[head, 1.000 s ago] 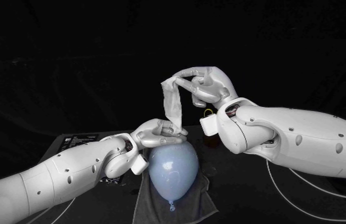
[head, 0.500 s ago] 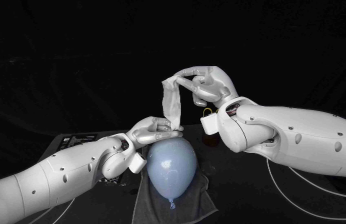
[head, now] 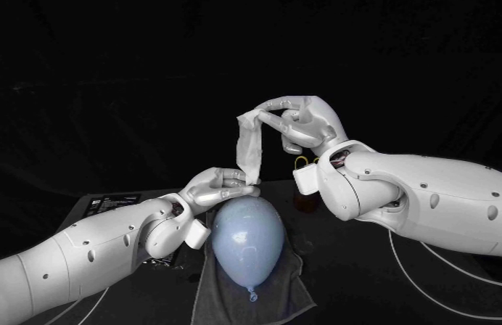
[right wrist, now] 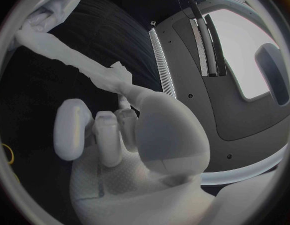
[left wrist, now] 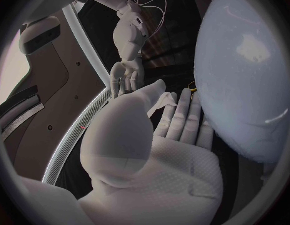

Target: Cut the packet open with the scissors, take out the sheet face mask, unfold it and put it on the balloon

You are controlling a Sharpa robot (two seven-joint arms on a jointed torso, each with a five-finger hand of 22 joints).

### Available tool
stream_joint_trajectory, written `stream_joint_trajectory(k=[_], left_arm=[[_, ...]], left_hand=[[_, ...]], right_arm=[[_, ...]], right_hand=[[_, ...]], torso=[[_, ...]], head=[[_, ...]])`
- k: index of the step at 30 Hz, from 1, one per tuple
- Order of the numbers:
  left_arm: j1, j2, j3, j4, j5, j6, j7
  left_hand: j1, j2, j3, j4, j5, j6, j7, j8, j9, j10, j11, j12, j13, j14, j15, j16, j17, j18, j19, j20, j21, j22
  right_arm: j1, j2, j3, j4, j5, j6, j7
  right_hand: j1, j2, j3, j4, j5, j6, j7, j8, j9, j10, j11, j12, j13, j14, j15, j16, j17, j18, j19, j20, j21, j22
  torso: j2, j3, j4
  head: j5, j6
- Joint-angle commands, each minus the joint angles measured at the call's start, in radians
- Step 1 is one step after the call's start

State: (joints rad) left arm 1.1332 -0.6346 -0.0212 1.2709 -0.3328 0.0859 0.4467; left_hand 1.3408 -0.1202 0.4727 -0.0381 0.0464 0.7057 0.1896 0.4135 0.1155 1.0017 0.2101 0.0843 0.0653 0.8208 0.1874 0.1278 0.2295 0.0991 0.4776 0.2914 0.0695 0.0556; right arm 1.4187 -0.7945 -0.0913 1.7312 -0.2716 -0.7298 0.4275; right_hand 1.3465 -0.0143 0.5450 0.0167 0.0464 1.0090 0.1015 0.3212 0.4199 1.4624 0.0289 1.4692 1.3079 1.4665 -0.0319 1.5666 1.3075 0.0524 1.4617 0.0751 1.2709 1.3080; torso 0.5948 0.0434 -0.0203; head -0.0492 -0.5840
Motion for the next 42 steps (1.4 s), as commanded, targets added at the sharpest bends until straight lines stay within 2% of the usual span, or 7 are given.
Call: stream_joint_trajectory(k=[1,5,8,18,29,36,42], left_arm=[[-0.001,0.003,0.001,0.002,0.065,-0.005,-0.011],[-0.001,0.005,0.001,0.003,0.079,-0.003,-0.014],[-0.001,0.006,0.001,0.002,0.087,-0.001,-0.013],[0.0,0.006,0.001,-0.001,0.102,-0.01,-0.006],[0.0,0.007,0.001,0.0,0.101,-0.021,-0.008],[0.0,0.007,0.001,0.003,0.096,-0.025,-0.012],[0.0,0.011,0.001,0.004,0.078,-0.05,-0.024]], left_hand=[[-0.004,0.002,-0.005,0.02,0.001,0.012,0.075,-0.008,-0.001,0.012,-0.002,0.001,0.001,0.012,-0.002,0.008,0.001,-0.019,0.015,0.0,0.007,0.001],[-0.028,0.038,0.0,0.068,0.002,0.036,0.065,-0.005,0.0,0.017,-0.007,-0.002,0.0,0.018,-0.006,0.011,0.001,-0.016,0.026,-0.001,0.009,0.001],[-0.02,0.094,0.033,0.097,0.002,0.07,0.05,0.007,0.006,0.026,-0.018,-0.002,0.0,0.027,-0.012,0.014,0.001,-0.014,0.035,-0.001,0.011,0.001],[0.024,0.164,0.14,0.123,0.002,0.121,0.03,0.029,0.02,0.085,-0.039,0.008,0.002,0.066,-0.03,0.031,0.004,-0.003,0.072,-0.002,0.019,0.004],[0.025,0.127,0.206,0.125,0.002,0.144,0.021,0.045,0.037,0.124,-0.049,-0.001,-0.001,0.095,-0.04,0.038,0.009,0.009,0.105,-0.001,0.026,0.005],[0.011,-0.013,0.155,0.084,0.001,0.056,0.045,-0.003,0.026,0.047,-0.024,-0.023,-0.003,0.084,-0.026,0.027,0.008,0.003,0.07,0.0,0.015,-0.001],[-0.001,-0.079,0.096,0.069,0.002,-0.003,0.053,-0.042,0.012,0.0,-0.012,-0.024,-0.003,0.078,-0.018,0.021,0.008,-0.002,0.061,0.0,0.009,-0.001]], right_arm=[[0.001,0.0,0.001,0.001,-0.002,0.01,0.014],[0.001,0.0,0.001,0.001,0.0,0.01,0.014],[0.001,0.0,0.001,0.0,0.001,0.01,0.014],[0.001,-0.006,0.001,-0.004,0.005,0.01,0.014],[0.001,-0.011,0.001,0.002,0.009,0.013,0.014],[0.001,-0.011,0.001,0.004,0.01,0.013,0.014],[0.001,-0.01,0.001,0.007,0.01,0.012,0.015]], right_hand=[[-0.002,0.009,0.005,-0.003,0.002,0.008,0.003,0.003,0.002,0.043,-0.003,0.003,0.18,0.104,-0.005,0.004,0.263,0.007,-0.001,-0.008,-0.001,0.184],[-0.002,0.009,0.005,-0.003,0.002,0.008,0.003,0.003,0.002,0.043,-0.003,0.003,0.18,0.104,-0.005,0.004,0.263,0.007,-0.001,-0.008,-0.001,0.184],[-0.004,0.01,0.009,-0.005,0.002,0.005,0.003,0.006,0.003,0.041,-0.003,0.001,0.179,0.104,-0.005,0.004,0.263,0.007,-0.001,-0.007,-0.002,0.183],[-0.004,0.01,0.009,-0.005,0.002,0.005,0.003,0.006,0.003,0.041,-0.003,0.001,0.179,0.104,-0.005,0.004,0.263,0.007,-0.001,-0.007,-0.002,0.183],[-0.004,0.01,0.009,-0.005,0.002,0.005,0.003,0.006,0.003,0.041,-0.003,0.001,0.179,0.104,-0.005,0.004,0.263,0.007,-0.001,-0.007,-0.002,0.183],[-0.004,0.01,0.009,-0.005,0.002,0.005,0.003,0.006,0.003,0.041,-0.003,0.001,0.179,0.104,-0.005,0.004,0.263,0.007,-0.001,-0.007,-0.002,0.183],[-0.004,0.01,0.009,-0.005,0.002,0.005,0.003,0.006,0.003,0.041,-0.003,0.001,0.179,0.104,-0.005,0.004,0.263,0.007,-0.001,-0.007,-0.002,0.183]], torso=[[0.001,0.0006,-0.0007],[0.002,0.0009,-0.0006],[0.003,0.0009,-0.0001],[0.004,0.0012,-0.0006],[0.005,0.0012,-0.0009],[0.006,0.0013,-0.0009],[0.006,0.001,-0.0011]], head=[[0.001,0.0],[0.002,0.0],[0.001,0.0],[0.0,0.0],[0.0,-0.001],[-0.002,-0.001],[-0.002,0.0]])
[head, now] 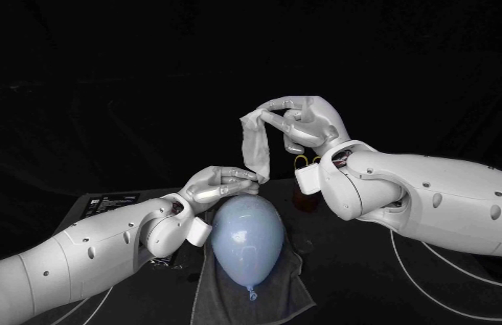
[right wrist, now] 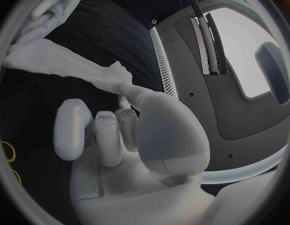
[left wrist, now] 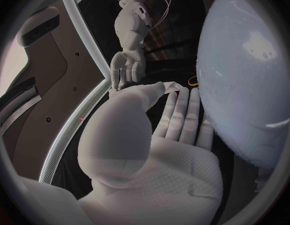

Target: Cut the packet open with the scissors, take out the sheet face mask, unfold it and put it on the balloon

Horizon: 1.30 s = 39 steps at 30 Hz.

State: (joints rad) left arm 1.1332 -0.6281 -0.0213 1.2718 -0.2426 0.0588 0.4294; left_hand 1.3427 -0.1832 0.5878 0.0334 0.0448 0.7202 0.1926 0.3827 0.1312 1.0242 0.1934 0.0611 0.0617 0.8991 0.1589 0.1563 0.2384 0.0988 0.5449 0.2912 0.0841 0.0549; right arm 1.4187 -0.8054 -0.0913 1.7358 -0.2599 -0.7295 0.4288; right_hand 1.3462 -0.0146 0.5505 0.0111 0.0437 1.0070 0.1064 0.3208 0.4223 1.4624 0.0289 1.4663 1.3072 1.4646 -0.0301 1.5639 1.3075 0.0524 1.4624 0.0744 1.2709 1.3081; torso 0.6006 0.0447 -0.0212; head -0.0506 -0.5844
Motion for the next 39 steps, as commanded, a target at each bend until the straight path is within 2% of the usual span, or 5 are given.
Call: stream_joint_trajectory(k=[1,11,17,30,39], left_arm=[[0.0,0.005,0.001,0.003,-0.017,-0.031,-0.011],[0.0,0.013,0.001,0.001,-0.06,-0.122,-0.044],[0.0,0.018,0.001,-0.001,-0.067,-0.156,-0.054],[0.0,0.03,0.001,-0.001,-0.071,-0.169,-0.045],[0.0,0.039,0.001,0.0,-0.068,-0.181,-0.031]], left_hand=[[-0.003,-0.018,-0.026,-0.004,0.003,-0.023,0.05,-0.015,-0.005,-0.032,0.007,-0.001,0.0,-0.002,0.012,-0.009,-0.001,-0.002,-0.005,0.0,-0.006,-0.001],[0.002,-0.029,-0.109,-0.011,0.003,-0.089,0.067,-0.055,-0.015,-0.13,0.027,0.007,0.003,-0.02,0.026,-0.019,0.0,-0.009,-0.017,0.0,-0.014,-0.001],[0.014,-0.02,-0.126,-0.016,0.003,-0.051,0.076,-0.036,-0.007,-0.137,0.029,0.017,0.006,-0.019,0.026,-0.017,0.002,-0.01,-0.011,0.0,-0.014,0.0],[0.041,0.015,-0.141,-0.023,0.003,0.075,0.03,0.019,0.019,-0.074,-0.004,0.073,0.01,0.013,0.003,0.011,0.016,-0.01,0.003,0.0,-0.012,0.002],[0.034,0.009,-0.15,-0.02,0.003,0.065,0.026,0.007,0.014,-0.075,-0.004,0.076,0.007,0.014,0.001,0.014,0.018,-0.016,-0.002,0.0,-0.014,0.001]], right_arm=[[0.001,0.001,0.001,0.002,-0.002,0.012,0.014],[0.001,0.004,0.001,0.004,-0.002,0.012,0.015],[0.001,0.006,0.001,0.005,-0.002,0.012,0.015],[0.001,0.011,0.001,0.003,-0.002,0.013,0.014],[0.001,0.016,0.001,-0.004,-0.001,0.013,0.013]], right_hand=[[-0.004,0.01,0.003,0.001,0.005,0.008,-0.002,0.006,0.001,0.041,-0.003,0.004,0.18,0.106,-0.007,0.007,0.263,0.007,-0.002,-0.007,-0.002,0.183],[-0.004,0.01,0.003,0.001,0.005,0.008,-0.002,0.006,0.001,0.041,-0.003,0.004,0.18,0.106,-0.007,0.007,0.263,0.007,-0.002,-0.007,-0.002,0.183],[-0.004,0.01,0.003,0.001,0.005,0.008,-0.002,0.006,0.001,0.041,-0.003,0.004,0.18,0.106,-0.007,0.007,0.263,0.007,-0.002,-0.007,-0.002,0.183],[-0.006,0.01,0.006,-0.002,0.005,0.005,-0.002,0.009,0.003,0.041,-0.002,0.004,0.179,0.106,-0.006,0.007,0.263,0.007,-0.002,-0.006,-0.002,0.183],[-0.006,0.01,0.006,-0.002,0.005,0.005,-0.002,0.009,0.003,0.041,-0.002,0.004,0.179,0.106,-0.006,0.007,0.263,0.007,-0.002,-0.006,-0.002,0.183]], torso=[[0.0,-0.0003,-0.0004],[0.001,-0.0003,0.0],[0.001,-0.0004,-0.0002],[0.002,-0.0005,-0.0001],[0.002,-0.0004,-0.0007]], head=[[0.0,0.0],[-0.001,0.002],[0.0,0.002],[0.0,0.002],[-0.001,0.002]])
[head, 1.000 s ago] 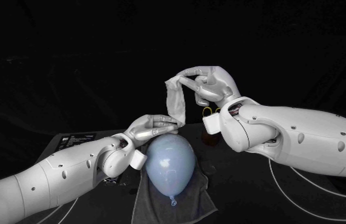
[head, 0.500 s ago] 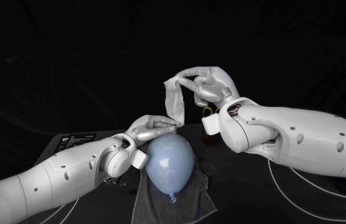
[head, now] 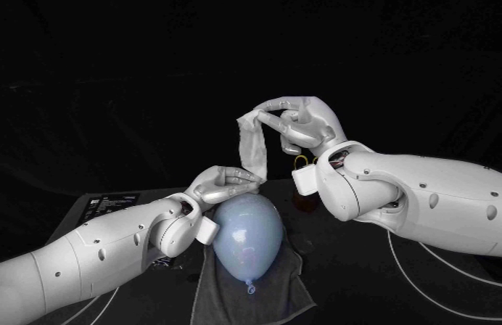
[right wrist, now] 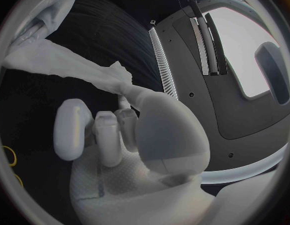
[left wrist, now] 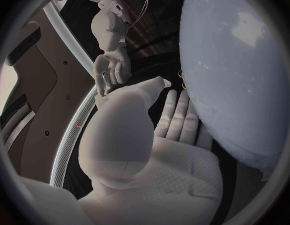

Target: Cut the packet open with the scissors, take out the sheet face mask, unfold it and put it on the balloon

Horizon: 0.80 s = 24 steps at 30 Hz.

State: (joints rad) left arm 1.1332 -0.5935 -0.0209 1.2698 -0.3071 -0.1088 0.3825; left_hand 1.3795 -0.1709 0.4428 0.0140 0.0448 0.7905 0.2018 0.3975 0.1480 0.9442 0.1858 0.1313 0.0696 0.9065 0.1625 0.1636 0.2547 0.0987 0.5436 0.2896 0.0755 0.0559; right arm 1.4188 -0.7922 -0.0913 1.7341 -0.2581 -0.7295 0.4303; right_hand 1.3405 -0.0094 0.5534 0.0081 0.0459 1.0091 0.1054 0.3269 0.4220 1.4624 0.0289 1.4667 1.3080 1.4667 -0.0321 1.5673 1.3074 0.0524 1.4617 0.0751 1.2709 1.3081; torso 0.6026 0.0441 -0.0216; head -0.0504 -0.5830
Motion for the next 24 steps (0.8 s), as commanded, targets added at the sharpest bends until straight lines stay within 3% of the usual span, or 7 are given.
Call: stream_joint_trajectory(k=[1,10,24], left_arm=[[0.0,0.004,0.001,0.003,-0.003,-0.014,0.017],[0.0,0.006,0.001,0.008,0.002,-0.006,0.025],[0.0,0.012,0.001,0.007,0.018,0.003,0.035]], left_hand=[[-0.002,-0.003,-0.005,0.0,0.003,-0.005,0.017,-0.008,-0.003,0.005,0.004,0.006,-0.001,0.007,-0.002,0.007,0.001,-0.016,-0.001,0.002,-0.006,0.0],[0.001,-0.001,-0.007,-0.001,0.003,-0.01,0.014,-0.014,-0.005,0.007,0.004,0.008,-0.002,0.006,-0.002,0.008,0.002,-0.019,-0.009,0.002,-0.008,-0.001],[0.029,0.064,0.053,0.003,0.003,0.037,0.001,-0.011,-0.004,0.038,-0.009,0.019,-0.004,0.021,-0.012,0.023,0.009,-0.02,-0.001,0.0,-0.007,0.001]], right_arm=[[0.0,0.003,0.001,-0.003,-0.002,0.013,0.011],[-0.003,0.011,0.001,-0.012,0.0,0.015,0.009],[-0.004,0.012,0.0,-0.003,0.0,0.018,0.008]], right_hand=[[-0.001,0.005,0.004,0.001,0.003,0.003,-0.001,0.003,0.003,0.041,-0.002,0.003,0.179,0.104,-0.004,0.003,0.263,0.007,-0.001,-0.007,-0.002,0.183],[-0.003,0.004,0.005,0.0,0.003,0.002,0.0,0.005,0.004,0.041,-0.002,0.003,0.178,0.104,-0.004,0.003,0.263,0.007,-0.001,-0.007,-0.003,0.183],[-0.003,0.004,0.005,0.0,0.003,0.002,0.0,0.005,0.004,0.041,-0.002,0.003,0.178,0.104,-0.004,0.003,0.263,0.007,-0.001,-0.007,-0.003,0.183]], torso=[[0.0,0.0002,-0.0002],[0.001,0.0008,0.0005],[0.0,0.0008,0.0002]], head=[[-0.002,0.0],[-0.002,0.0],[-0.002,0.001]])
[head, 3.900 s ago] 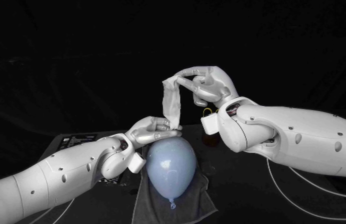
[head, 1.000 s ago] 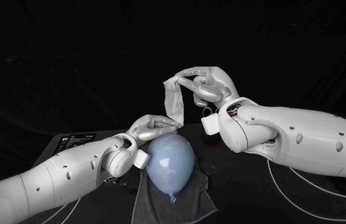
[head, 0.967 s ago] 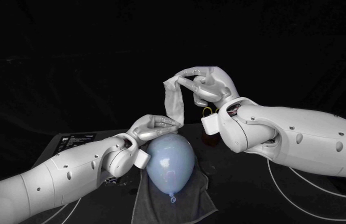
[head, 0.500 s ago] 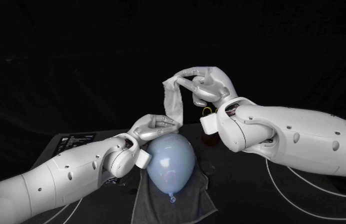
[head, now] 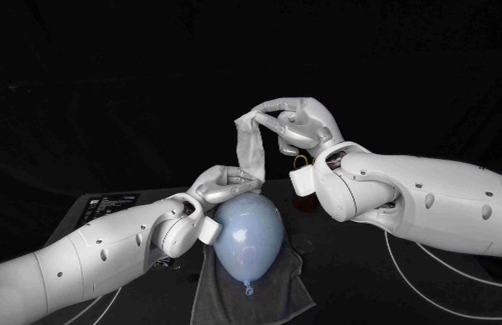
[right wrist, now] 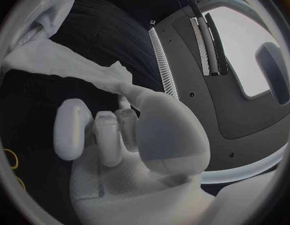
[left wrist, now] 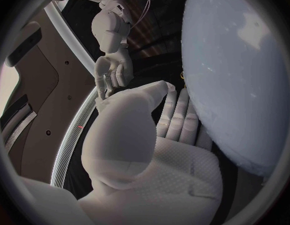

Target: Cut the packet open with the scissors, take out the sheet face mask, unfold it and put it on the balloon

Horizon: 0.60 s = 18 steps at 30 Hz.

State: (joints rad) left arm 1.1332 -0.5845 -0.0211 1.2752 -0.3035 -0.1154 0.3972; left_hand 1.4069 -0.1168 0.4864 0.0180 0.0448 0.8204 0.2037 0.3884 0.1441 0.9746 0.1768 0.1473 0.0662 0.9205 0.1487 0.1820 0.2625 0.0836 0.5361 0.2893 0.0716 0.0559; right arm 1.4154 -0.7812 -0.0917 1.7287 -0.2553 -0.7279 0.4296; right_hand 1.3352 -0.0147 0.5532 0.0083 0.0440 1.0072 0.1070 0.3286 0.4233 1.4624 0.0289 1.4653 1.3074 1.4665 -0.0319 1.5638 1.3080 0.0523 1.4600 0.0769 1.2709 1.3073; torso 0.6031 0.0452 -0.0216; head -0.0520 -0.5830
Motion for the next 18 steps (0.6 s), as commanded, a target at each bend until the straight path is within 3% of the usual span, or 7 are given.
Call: stream_joint_trajectory(k=[1,11,18], left_arm=[[0.0,0.003,0.001,0.001,0.016,0.01,0.021],[0.0,0.004,0.001,0.0,0.035,0.007,0.029],[0.0,0.003,0.001,0.001,0.07,0.011,0.041]], left_hand=[[0.002,0.012,0.013,0.0,0.003,0.009,-0.002,-0.002,0.0,0.009,0.0,0.003,-0.001,0.008,0.001,0.005,0.002,-0.005,0.009,0.001,-0.003,0.001],[-0.004,0.033,0.055,0.014,0.003,0.028,-0.008,-0.001,0.002,0.027,-0.004,-0.002,-0.003,0.014,-0.002,0.01,0.004,-0.002,0.014,0.001,-0.002,0.001],[0.001,0.072,0.1,0.024,0.003,0.067,-0.013,0.022,0.016,0.078,-0.021,0.009,0.001,0.029,-0.013,0.02,0.008,0.003,0.049,0.0,0.006,0.005]], right_arm=[[-0.001,0.001,0.001,0.002,-0.002,0.016,0.009],[-0.004,0.002,0.0,-0.001,-0.002,0.018,0.007],[-0.009,0.001,0.0,-0.007,0.001,0.019,0.007]], right_hand=[[0.003,0.01,0.005,-0.001,0.005,0.004,-0.002,0.003,0.003,0.041,-0.002,0.004,0.179,0.104,-0.004,0.007,0.263,0.007,0.001,-0.009,-0.003,0.184],[0.003,0.01,0.005,-0.001,0.005,0.004,-0.002,0.003,0.003,0.041,-0.002,0.004,0.179,0.104,-0.004,0.007,0.263,0.007,0.001,-0.009,-0.003,0.184],[0.003,0.01,0.005,-0.001,0.005,0.004,-0.002,0.003,0.003,0.041,-0.002,0.004,0.179,0.104,-0.004,0.007,0.263,0.007,0.001,-0.009,-0.003,0.184]], torso=[[0.0,-0.0003,0.0002],[0.001,-0.0004,0.0005],[0.001,-0.0002,0.0002]], head=[[-0.001,0.001],[-0.001,-0.001],[0.002,-0.004]])
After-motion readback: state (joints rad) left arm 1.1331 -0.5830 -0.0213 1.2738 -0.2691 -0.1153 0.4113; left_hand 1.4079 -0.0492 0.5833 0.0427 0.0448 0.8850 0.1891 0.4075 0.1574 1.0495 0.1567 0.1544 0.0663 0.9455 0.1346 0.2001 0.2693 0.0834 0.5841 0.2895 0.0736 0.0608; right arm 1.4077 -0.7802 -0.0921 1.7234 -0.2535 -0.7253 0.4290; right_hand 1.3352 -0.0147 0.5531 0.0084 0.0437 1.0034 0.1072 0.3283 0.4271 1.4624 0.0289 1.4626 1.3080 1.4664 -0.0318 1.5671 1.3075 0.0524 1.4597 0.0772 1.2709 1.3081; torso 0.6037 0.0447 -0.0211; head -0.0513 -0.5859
